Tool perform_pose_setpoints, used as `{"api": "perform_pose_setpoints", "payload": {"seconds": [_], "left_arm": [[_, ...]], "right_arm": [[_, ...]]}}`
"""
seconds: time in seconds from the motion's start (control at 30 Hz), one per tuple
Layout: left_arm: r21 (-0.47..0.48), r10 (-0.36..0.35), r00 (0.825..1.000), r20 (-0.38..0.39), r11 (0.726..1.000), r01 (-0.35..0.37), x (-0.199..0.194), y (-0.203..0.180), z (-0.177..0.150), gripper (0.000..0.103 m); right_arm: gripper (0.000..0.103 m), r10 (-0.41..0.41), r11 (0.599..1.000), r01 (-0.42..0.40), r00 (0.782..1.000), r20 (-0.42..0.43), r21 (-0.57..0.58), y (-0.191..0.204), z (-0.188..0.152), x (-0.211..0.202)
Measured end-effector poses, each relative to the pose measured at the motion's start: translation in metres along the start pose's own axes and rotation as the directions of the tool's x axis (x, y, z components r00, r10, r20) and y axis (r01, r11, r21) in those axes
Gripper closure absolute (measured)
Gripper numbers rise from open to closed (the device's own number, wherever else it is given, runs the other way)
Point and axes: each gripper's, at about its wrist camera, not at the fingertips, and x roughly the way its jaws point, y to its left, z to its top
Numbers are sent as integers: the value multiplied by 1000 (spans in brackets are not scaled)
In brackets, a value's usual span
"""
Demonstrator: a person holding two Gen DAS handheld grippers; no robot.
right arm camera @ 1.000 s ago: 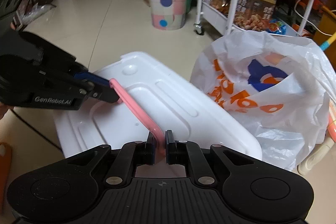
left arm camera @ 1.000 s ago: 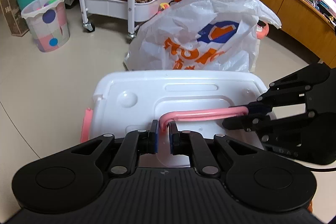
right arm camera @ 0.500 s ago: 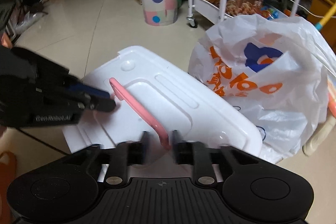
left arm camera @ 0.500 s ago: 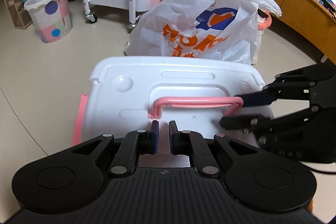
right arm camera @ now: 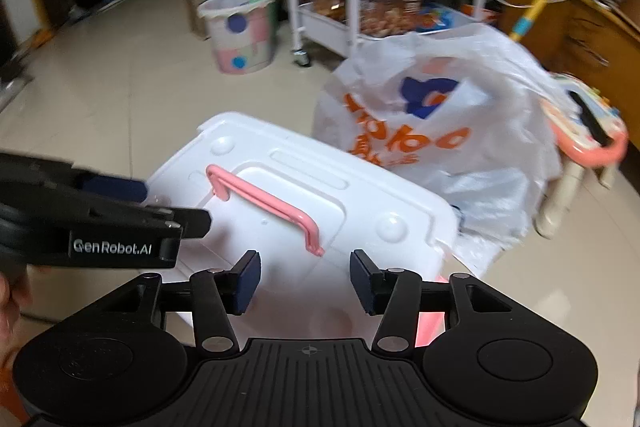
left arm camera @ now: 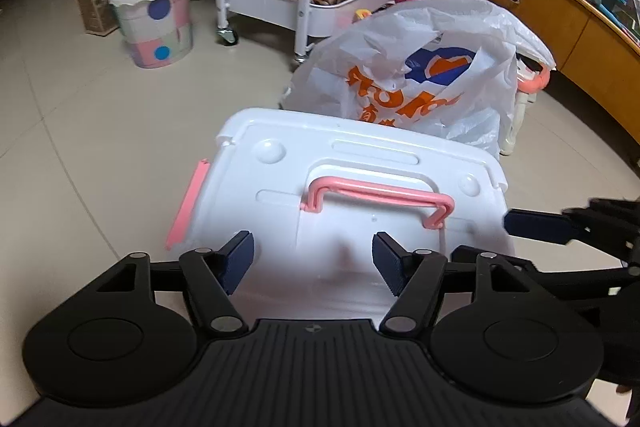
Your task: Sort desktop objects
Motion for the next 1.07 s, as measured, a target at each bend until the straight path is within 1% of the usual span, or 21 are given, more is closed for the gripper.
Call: {"api": "perform_pose_setpoints", "payload": {"seconds": [0.13, 0.27, 0.43, 0.57, 0.7, 0.77, 0.83, 0.9, 0.97, 1.07], "left_arm": [[-23, 18, 1000, 0, 1000, -18, -20, -2, -7, 33], [-18, 34, 999, 10, 999, -34, -41, -3, -15, 32], [-3, 76, 997, 29, 997, -76, -65, -6, -31, 30], [27, 108, 994, 32, 994, -109, -78, -11, -42, 23], [67, 135, 990, 43, 988, -137, -90, -17, -48, 18], [76, 146, 989, 37, 986, -149, -94, -20, -50, 14], [66, 148, 988, 39, 986, -151, -98, -19, -53, 12], [49, 148, 988, 43, 987, -150, -102, -17, -56, 2], [25, 141, 989, 48, 990, -142, -106, -14, -59, 1], [-16, 124, 990, 65, 992, -123, -112, -13, -65, 1]], "right_arm": [[55, -31, 997, 30, 999, 16, 66, 5, -8, -20], [54, -43, 995, 42, 999, 19, 87, 13, -15, -38], [52, -61, 989, 57, 998, 28, 137, 26, -27, -60], [51, -91, 983, 86, 995, 29, 161, 34, -43, -73], [50, -105, 976, 95, 994, 41, 194, 37, -59, -84], [49, -121, 973, 112, 992, 32, 203, 38, -64, -87], [49, -139, 971, 130, 990, 34, 202, 40, -70, -91], [47, -154, 969, 144, 987, 37, 200, 42, -73, -94], [43, -165, 968, 155, 986, 38, 196, 45, -76, -97], [41, -173, 970, 162, 984, 46, 182, 52, -82, -102]]}}
